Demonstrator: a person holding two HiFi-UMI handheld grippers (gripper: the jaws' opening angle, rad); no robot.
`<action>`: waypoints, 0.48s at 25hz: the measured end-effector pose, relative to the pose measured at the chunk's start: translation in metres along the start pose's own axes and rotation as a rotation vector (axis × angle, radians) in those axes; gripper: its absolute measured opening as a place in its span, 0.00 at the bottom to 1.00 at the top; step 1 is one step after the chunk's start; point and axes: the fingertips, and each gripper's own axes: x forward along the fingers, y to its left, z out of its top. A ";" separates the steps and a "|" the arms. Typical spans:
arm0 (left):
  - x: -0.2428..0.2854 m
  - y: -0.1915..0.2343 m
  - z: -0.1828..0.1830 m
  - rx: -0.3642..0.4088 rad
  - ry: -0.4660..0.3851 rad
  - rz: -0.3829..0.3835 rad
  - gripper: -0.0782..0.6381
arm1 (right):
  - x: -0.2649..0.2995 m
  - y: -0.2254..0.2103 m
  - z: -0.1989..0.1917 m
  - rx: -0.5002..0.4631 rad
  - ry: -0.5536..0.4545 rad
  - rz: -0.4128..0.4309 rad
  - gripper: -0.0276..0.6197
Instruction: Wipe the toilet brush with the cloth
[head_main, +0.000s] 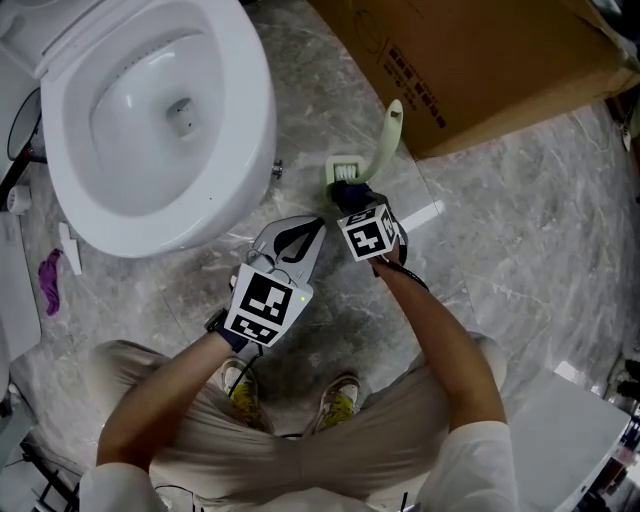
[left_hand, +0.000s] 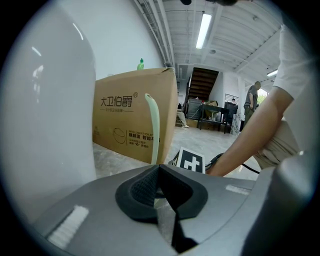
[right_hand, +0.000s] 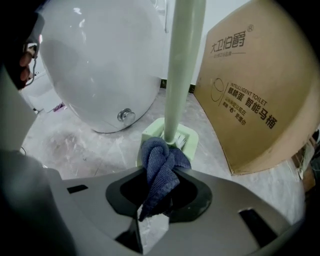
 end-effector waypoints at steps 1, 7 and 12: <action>0.000 0.000 0.000 0.000 0.001 0.000 0.11 | 0.000 0.001 -0.001 -0.017 0.005 -0.001 0.20; 0.001 -0.005 0.005 -0.003 -0.011 -0.012 0.11 | 0.000 0.011 -0.011 -0.188 0.042 0.011 0.20; 0.000 -0.003 0.006 -0.006 -0.018 -0.009 0.11 | -0.001 0.025 -0.022 -0.314 0.071 0.034 0.20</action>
